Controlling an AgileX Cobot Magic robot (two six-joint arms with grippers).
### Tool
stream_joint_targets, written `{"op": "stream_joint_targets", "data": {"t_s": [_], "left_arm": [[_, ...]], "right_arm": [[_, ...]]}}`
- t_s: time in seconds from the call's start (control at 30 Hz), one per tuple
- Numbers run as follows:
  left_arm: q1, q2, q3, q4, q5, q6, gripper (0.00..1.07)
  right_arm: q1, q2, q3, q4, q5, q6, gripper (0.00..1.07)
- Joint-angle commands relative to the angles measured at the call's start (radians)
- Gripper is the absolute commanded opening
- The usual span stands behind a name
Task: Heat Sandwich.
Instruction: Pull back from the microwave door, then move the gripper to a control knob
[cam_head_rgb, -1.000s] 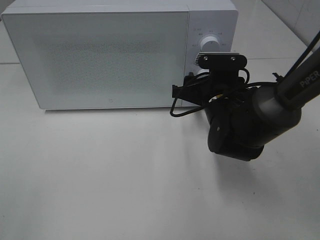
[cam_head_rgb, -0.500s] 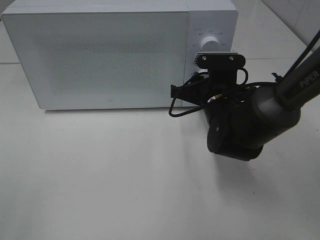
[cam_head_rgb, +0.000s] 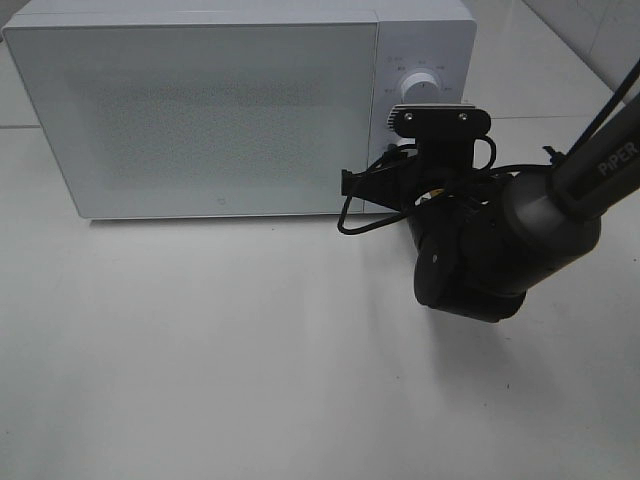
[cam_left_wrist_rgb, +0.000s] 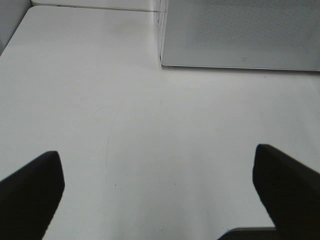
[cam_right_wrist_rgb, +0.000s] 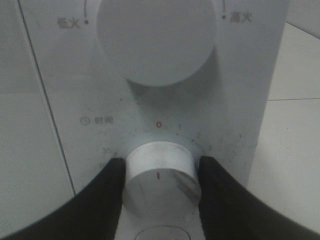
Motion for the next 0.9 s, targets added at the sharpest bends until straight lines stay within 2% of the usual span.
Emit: {"op": "stream_joint_targets", "data": {"t_s": [0.03,0.33,0.57,0.63,0.9], "left_arm": [[0.004,-0.024,0.002,0.0,-0.005,0.0,0.97],[0.004,-0.024,0.002,0.0,-0.005,0.0,0.97],[0.004,-0.024,0.002,0.0,-0.005,0.0,0.97],[0.004,-0.024,0.002,0.0,-0.005,0.0,0.97],[0.004,-0.024,0.002,0.0,-0.005,0.0,0.97]], "right_arm": [[-0.004,-0.004,-0.008,-0.006,-0.058,-0.002,0.12],[-0.004,-0.004,-0.008,-0.013,-0.069,0.188,0.06],[-0.004,-0.004,-0.008,-0.072,-0.114,0.53,0.07],[-0.004,-0.004,-0.008,-0.076,-0.117,0.566,0.07],[-0.004,-0.004,-0.008,-0.092,-0.18,0.957,0.08]]}}
